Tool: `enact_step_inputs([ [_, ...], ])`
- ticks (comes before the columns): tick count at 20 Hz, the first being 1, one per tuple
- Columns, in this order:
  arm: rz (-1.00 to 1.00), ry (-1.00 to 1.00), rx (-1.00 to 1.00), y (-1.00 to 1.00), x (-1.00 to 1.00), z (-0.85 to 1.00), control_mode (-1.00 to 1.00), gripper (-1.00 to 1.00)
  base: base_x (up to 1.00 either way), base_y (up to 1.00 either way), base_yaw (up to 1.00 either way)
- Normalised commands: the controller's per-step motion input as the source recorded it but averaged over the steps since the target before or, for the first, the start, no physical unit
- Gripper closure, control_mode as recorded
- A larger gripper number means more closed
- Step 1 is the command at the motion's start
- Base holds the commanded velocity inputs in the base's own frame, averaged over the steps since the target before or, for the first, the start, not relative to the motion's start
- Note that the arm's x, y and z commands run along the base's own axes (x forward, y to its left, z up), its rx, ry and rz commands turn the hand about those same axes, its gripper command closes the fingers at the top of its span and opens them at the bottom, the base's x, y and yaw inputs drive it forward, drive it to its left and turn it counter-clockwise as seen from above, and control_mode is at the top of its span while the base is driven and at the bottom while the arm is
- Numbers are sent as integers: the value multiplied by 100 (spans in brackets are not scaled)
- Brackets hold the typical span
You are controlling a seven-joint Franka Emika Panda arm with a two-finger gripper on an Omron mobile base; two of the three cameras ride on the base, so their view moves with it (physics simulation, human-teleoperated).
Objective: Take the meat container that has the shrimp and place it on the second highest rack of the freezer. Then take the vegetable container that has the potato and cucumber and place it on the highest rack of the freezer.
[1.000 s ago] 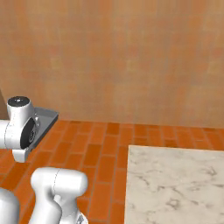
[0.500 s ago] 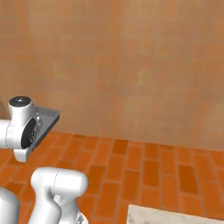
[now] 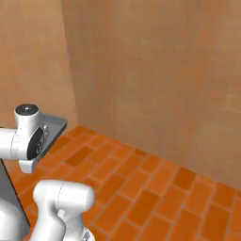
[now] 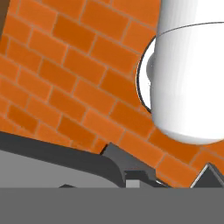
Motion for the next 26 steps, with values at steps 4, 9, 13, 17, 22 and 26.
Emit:
enact_step_inputs([
  [4, 0, 0, 0, 0, 0, 0, 100, 100, -97, -29, 66],
  [9, 0, 0, 0, 0, 0, 0, 100, 100, -93, -10, 68],
  [13, 0, 0, 0, 0, 0, 0, 100, 100, -100, -5, 61],
  [17, 0, 0, 0, 0, 0, 0, 100, 100, -100, -21, 66],
  [22, 0, 0, 0, 0, 0, 0, 100, 100, -67, -58, 73],
  [26, 0, 0, 0, 0, 0, 0, 100, 100, -34, -73, 71],
])
